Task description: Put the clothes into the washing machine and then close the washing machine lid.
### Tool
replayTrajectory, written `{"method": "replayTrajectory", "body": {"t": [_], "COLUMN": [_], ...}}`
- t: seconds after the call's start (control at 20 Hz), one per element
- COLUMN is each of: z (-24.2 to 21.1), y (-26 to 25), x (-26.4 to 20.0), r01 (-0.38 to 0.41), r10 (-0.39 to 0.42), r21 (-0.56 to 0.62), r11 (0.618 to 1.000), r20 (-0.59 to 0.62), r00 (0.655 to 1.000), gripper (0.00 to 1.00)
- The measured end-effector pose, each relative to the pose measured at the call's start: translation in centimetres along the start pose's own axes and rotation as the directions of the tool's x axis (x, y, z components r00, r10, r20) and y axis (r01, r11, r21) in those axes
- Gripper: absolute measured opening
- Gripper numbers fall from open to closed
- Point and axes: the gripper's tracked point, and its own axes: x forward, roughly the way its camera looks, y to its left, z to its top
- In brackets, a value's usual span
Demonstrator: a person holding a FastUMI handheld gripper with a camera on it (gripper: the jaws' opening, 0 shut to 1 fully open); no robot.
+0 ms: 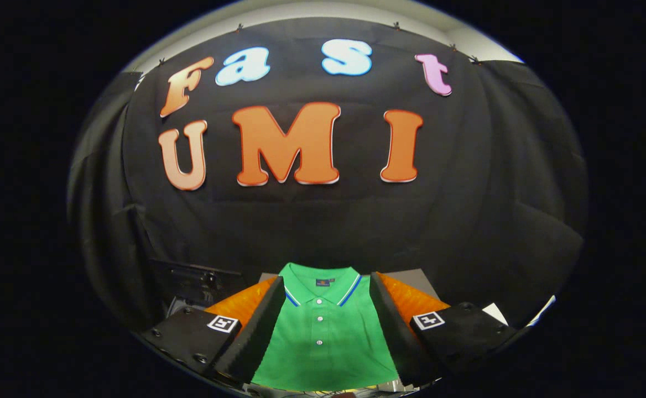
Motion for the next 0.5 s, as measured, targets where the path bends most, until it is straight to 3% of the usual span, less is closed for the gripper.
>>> {"method": "replayTrajectory", "body": {"t": [0.25,0.5], "z": [-4.8,-8.9], "y": [1.5,1.7], "x": [4.2,6.9], "r01": [-0.042,-0.033], "r10": [0.049,0.034], "r21": [0.038,0.007], "r11": [0.998,0.999], "r20": [-0.206,-0.367], "r00": [0.977,0.929], "gripper": [0.99,0.99]}}
